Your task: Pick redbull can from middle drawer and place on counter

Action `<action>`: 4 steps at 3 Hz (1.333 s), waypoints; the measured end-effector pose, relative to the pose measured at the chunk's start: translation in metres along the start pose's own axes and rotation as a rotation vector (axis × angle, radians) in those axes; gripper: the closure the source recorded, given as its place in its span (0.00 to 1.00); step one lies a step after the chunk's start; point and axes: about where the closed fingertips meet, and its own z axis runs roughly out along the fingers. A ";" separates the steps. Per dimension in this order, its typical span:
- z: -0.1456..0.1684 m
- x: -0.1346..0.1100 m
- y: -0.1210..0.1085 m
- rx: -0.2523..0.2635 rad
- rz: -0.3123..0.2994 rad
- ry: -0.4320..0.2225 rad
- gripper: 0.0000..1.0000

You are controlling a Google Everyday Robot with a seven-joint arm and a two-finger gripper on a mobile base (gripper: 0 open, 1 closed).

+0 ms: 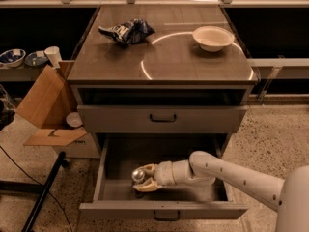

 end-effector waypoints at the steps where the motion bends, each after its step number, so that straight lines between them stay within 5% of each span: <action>1: -0.030 -0.022 -0.001 0.030 -0.006 -0.005 0.94; 4: -0.132 -0.110 0.007 0.094 -0.097 0.065 1.00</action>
Offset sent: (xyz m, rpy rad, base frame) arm 0.0024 -0.0680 0.0971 -0.0208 -0.0733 -0.0598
